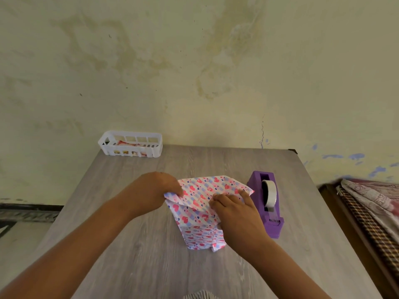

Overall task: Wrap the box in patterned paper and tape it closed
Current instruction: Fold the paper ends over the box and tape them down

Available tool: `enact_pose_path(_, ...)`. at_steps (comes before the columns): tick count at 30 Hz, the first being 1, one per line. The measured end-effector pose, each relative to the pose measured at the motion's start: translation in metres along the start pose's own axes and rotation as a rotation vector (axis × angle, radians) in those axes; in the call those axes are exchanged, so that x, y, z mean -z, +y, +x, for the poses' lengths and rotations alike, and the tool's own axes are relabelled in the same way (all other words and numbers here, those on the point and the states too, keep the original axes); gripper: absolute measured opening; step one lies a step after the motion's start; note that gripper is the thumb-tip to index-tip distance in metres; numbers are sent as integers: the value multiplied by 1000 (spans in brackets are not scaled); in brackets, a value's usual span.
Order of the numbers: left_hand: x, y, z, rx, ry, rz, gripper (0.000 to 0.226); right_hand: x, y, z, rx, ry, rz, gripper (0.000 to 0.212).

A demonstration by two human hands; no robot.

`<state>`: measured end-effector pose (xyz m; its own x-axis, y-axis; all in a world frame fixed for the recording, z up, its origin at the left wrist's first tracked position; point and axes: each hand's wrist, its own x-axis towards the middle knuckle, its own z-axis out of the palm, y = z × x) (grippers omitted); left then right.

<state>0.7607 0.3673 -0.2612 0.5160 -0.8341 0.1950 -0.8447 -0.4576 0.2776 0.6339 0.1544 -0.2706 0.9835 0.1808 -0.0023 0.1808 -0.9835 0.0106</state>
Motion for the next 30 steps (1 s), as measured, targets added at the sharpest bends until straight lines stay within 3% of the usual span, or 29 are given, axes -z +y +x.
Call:
enact_pose_path(3,4,-1,-11,-127,5,123,43,0,-5,-1,5,14,8,53)
enact_pose_path(6,10,7,-19,-164,-75,211,28,1,-6,-1,13,-6,4,55)
enact_pose_path(7,14,14,-18,-123,-145,236,27,1,-5,-1,19,-9,-1,55)
enact_pose_path(9,22,37,-9,1,-256,338,51,0,-4,0,30,4,7,54)
enact_pose_path(11,23,58,8,78,-217,388,67,0,-3,2,40,21,8,53)
enact_pose_path(13,22,79,35,174,-119,305,51,-1,-1,4,53,25,-13,53)
enact_pose_path(15,10,90,65,270,-121,122,46,-3,-2,3,53,10,-25,53)
enact_pose_path(19,-38,90,82,499,-271,7,66,-12,5,1,52,47,4,64)
enact_pose_path(21,-57,83,68,569,-324,7,80,-18,9,1,49,107,24,57)
enact_pose_path(26,-74,77,28,500,-266,127,90,-34,18,-6,-58,122,80,62)
enact_pose_path(30,-75,75,11,407,-231,194,119,-34,20,-6,-28,75,204,61)
